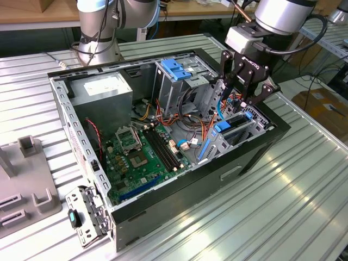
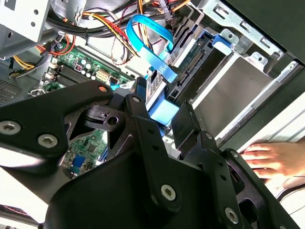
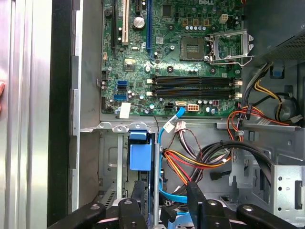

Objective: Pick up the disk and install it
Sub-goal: 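Insert the first disk wire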

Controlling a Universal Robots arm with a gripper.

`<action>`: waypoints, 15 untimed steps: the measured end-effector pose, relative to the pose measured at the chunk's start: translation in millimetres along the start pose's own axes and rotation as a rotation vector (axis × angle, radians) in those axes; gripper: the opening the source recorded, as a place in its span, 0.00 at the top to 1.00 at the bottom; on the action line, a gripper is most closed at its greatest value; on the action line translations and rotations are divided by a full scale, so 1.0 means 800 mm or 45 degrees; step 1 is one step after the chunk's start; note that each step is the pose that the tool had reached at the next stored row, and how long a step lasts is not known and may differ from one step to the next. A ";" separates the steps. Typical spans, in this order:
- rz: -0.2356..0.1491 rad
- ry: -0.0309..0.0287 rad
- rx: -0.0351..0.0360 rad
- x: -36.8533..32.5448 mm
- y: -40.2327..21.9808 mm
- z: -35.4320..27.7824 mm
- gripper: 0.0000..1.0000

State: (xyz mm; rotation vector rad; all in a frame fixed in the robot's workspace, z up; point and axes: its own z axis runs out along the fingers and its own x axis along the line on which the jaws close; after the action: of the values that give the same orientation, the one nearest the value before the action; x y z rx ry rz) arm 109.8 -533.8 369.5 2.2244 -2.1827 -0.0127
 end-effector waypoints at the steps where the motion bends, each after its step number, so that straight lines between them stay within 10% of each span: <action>1: 0.000 0.0000 0.0000 0.0000 0.0000 0.0000 0.51; 15: 0.000 0.0001 0.0000 -0.0021 -0.0115 -0.0003 0.51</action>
State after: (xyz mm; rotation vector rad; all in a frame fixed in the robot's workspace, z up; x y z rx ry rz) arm 118.9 -531.9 369.5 2.2243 -2.1828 -0.0125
